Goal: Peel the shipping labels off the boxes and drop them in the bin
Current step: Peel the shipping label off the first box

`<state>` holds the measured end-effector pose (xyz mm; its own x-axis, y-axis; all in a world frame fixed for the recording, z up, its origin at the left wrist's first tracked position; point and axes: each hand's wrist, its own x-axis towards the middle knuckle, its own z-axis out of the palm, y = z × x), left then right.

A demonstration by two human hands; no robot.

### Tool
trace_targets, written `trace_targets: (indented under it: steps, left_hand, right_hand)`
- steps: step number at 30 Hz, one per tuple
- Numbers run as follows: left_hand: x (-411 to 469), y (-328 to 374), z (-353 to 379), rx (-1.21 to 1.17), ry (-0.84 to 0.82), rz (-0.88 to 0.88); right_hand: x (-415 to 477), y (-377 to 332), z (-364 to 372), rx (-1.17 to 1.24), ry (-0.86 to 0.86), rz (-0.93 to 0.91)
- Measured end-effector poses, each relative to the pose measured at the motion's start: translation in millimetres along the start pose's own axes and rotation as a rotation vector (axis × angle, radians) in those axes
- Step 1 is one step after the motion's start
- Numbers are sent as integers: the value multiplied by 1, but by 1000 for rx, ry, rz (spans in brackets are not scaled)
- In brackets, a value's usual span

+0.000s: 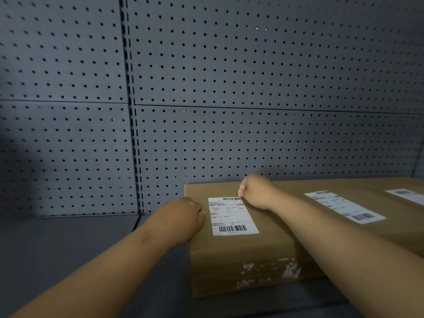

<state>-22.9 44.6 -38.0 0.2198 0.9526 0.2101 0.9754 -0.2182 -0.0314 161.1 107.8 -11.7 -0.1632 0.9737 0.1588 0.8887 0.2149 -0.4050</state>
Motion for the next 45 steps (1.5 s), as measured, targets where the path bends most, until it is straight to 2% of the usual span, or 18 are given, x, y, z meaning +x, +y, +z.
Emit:
trace_targets:
  steps: [7,11,16,21,24,31,36,45]
  left_hand:
    - [0,2,-1,21,-2,5]
    - [-1,3,-3,32,-17,6]
    - [-1,4,-4,63,-17,10]
    - [-1,5,-4,69,-11,10]
    - [-1,5,-3,76,-9,8]
    - [0,4,-1,72,-2,5]
    - [0,6,-2,73,-8,2]
    - [0,8,-4,102,-38,-4]
  right_hand:
    - [2,3,-1,52,-44,53]
    - [1,10,-10,237,-81,66]
    - [-4,2,-3,-106,-18,-94]
    - [0,-6,4,-279,44,-74]
    - [0,-6,6,-242,52,-69]
    - [-7,-6,-2,-151,-68,-17]
    - [-9,-1,0,100,59,40]
    - [-6,-1,3,71,31,18]
